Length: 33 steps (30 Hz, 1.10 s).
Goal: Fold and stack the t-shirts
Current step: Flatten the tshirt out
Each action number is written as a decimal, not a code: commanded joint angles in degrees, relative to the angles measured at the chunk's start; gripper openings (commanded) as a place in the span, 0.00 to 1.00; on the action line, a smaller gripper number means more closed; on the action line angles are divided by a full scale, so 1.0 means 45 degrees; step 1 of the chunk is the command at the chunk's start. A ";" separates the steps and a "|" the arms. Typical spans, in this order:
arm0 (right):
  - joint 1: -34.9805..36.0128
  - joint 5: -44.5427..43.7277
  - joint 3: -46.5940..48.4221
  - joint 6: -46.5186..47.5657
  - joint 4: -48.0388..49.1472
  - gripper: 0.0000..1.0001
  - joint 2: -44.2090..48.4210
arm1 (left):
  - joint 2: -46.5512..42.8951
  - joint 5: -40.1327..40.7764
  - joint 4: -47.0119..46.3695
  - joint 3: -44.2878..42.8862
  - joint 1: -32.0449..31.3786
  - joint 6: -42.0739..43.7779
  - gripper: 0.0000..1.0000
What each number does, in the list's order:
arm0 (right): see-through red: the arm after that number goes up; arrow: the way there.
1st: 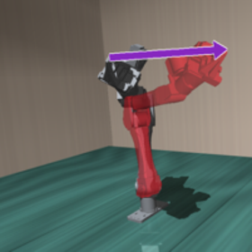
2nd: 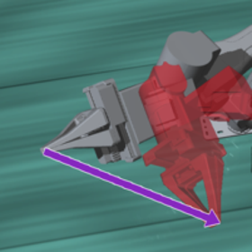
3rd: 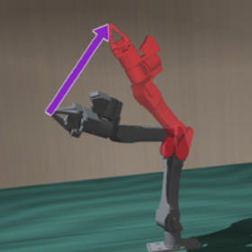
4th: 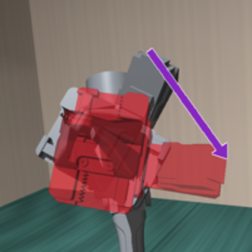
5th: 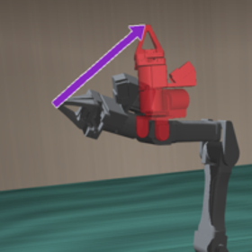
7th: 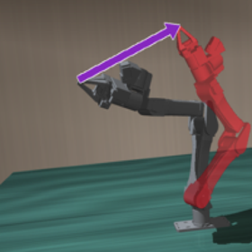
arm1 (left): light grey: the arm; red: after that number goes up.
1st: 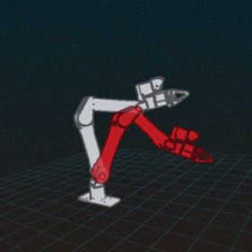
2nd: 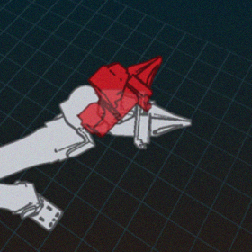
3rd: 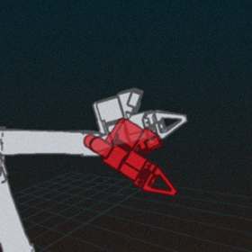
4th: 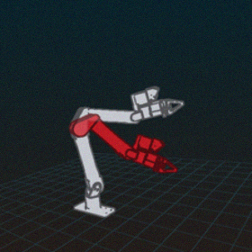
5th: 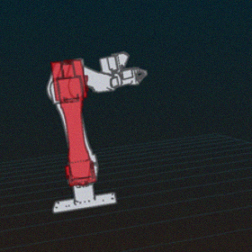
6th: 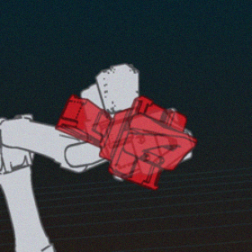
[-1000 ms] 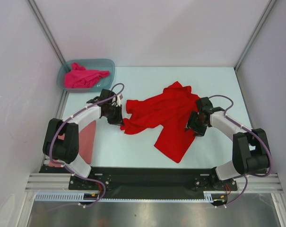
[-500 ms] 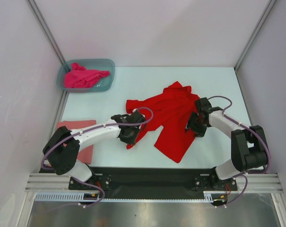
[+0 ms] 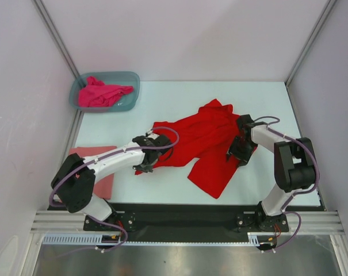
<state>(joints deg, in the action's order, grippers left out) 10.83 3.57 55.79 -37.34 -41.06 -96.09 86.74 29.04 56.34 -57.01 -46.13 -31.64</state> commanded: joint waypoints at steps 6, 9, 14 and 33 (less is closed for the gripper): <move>-0.1252 -0.5029 0.1293 -0.0200 0.0121 0.53 -0.2903 | 0.0022 0.0639 -0.0214 -0.0085 0.0231 -0.1793 0.00; -0.1781 -0.6396 0.1333 0.0288 -0.0133 0.52 -0.2573 | -0.1087 -0.0220 -0.0351 0.0576 0.0231 -0.2749 0.14; -0.2309 -0.7901 0.1410 0.1246 -0.0094 0.52 -0.1733 | -0.4855 -0.1741 -0.0840 0.1828 0.0270 -0.3496 0.82; 0.2963 -0.6108 0.2643 0.0896 -0.2458 0.55 0.2760 | -0.8140 -0.9051 -0.3864 0.5850 0.3456 -1.1344 0.47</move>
<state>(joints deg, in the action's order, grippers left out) 22.65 -24.34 68.40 -31.68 -49.58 -85.82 53.19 -4.78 43.11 -35.40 -29.95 -69.34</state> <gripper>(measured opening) 0.549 0.468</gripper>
